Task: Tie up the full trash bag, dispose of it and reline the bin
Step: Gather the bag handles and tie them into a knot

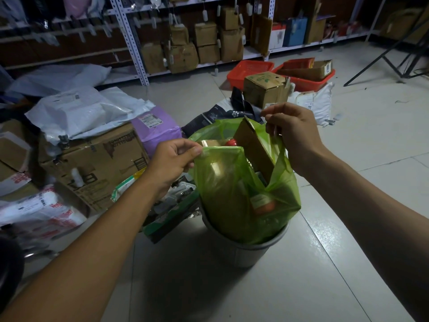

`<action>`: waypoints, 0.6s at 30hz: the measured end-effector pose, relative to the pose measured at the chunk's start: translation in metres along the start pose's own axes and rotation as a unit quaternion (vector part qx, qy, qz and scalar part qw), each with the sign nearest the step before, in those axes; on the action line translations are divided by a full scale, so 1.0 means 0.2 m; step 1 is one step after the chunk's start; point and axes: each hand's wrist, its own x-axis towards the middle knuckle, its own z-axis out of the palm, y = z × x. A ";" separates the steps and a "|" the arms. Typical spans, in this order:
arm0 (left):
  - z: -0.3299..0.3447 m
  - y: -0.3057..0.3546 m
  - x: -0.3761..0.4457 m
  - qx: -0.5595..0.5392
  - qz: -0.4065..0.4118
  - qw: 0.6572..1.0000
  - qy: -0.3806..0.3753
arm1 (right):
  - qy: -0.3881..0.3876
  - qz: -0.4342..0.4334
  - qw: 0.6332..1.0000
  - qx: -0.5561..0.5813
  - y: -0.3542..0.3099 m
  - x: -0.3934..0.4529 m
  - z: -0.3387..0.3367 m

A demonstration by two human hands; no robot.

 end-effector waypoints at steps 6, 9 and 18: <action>0.03 -0.01 0.00 0.016 -0.026 0.999 -0.032 | 0.013 -0.044 0.999 -0.023 -0.03 -0.01 0.00; 0.05 -0.01 0.00 -0.003 -0.035 0.999 -0.038 | 0.017 -0.062 0.998 -0.016 -0.05 -0.02 0.00; 0.03 0.00 0.03 -0.038 -0.041 0.998 0.007 | -0.011 -0.054 0.998 0.005 -0.10 -0.01 0.02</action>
